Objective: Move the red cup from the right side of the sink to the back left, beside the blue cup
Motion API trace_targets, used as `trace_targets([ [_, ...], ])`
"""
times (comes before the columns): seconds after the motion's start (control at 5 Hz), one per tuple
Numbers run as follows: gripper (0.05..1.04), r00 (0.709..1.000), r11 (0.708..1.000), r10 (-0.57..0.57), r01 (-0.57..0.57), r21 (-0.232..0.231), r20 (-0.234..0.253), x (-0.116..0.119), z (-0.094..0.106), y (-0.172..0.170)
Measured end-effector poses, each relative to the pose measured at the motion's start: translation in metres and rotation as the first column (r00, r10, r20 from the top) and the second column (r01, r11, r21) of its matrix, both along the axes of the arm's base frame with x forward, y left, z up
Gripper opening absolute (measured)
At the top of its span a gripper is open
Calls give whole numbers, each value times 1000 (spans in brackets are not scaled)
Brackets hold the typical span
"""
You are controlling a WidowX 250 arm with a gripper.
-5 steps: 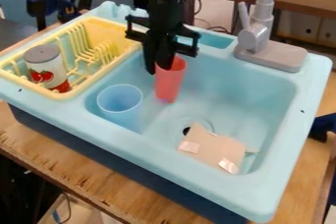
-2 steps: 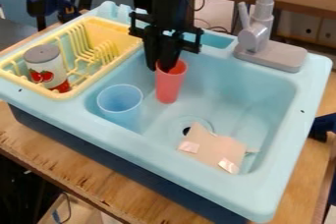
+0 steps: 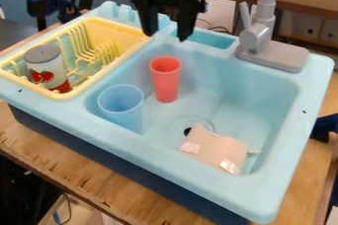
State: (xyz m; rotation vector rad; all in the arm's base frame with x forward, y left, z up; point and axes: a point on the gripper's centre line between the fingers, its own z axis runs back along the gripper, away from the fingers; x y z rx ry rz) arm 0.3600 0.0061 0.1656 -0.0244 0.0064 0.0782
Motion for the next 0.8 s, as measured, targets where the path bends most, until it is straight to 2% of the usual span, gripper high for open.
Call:
trace_targets([
  [0.2,1005,999,1000,-20,21,21,-28,-14,15,5],
  [0.4,1001,998,996,-63,63,70,-9,-50,50,4],
  [0.6,1001,992,984,-123,124,126,-17,-84,65,7],
  [0.8,1001,990,981,-143,143,130,-9,-98,72,17],
])
